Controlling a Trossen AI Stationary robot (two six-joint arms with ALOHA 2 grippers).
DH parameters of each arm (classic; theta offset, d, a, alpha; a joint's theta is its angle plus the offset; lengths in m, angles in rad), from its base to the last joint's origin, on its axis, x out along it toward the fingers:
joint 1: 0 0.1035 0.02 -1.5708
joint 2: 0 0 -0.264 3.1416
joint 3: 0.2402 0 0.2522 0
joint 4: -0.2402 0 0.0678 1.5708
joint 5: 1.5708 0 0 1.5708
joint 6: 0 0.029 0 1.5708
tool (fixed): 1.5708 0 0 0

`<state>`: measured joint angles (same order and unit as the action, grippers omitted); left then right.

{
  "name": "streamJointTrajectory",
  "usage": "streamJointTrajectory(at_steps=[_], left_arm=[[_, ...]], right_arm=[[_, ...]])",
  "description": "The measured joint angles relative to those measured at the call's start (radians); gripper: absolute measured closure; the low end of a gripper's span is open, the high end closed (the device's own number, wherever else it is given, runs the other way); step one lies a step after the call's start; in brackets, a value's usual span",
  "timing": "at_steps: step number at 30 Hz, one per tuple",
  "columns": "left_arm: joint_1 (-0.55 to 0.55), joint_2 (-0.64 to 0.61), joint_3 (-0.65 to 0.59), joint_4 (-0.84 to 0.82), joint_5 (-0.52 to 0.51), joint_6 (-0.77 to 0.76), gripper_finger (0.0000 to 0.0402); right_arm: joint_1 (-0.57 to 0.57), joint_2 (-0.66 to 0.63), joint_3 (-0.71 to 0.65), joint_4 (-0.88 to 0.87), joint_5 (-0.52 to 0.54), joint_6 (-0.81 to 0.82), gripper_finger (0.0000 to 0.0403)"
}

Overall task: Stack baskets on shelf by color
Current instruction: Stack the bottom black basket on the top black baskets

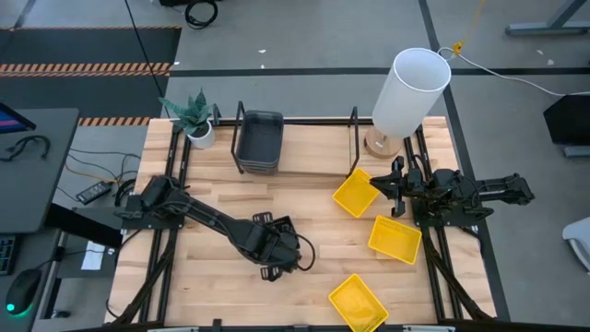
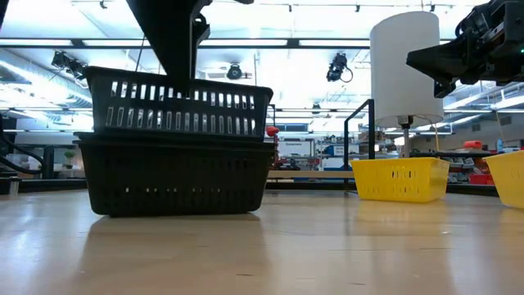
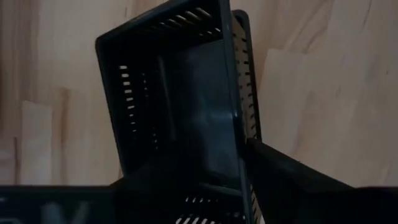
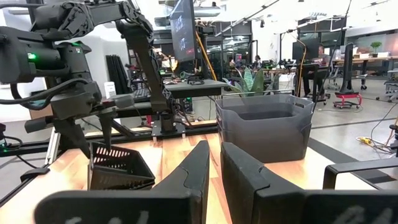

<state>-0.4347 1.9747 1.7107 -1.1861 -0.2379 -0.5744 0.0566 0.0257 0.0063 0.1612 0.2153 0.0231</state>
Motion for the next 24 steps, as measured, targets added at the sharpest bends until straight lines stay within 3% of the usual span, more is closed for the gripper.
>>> streamJointTrajectory(at_steps=[7,16,24], left_arm=[[-0.002,0.0,0.0,-0.001,0.038,0.011,0.0276],[-0.001,0.024,-0.001,-0.007,0.041,0.028,0.0385],[-0.003,0.028,0.0,-0.034,0.036,0.031,0.0383]], right_arm=[[0.0,0.0,0.0,0.0,0.0,0.0,0.0357],[0.0,0.0,0.0,0.0,0.0,0.0,0.0357],[0.0,0.0,0.0,0.002,0.0,0.0,0.0357]])
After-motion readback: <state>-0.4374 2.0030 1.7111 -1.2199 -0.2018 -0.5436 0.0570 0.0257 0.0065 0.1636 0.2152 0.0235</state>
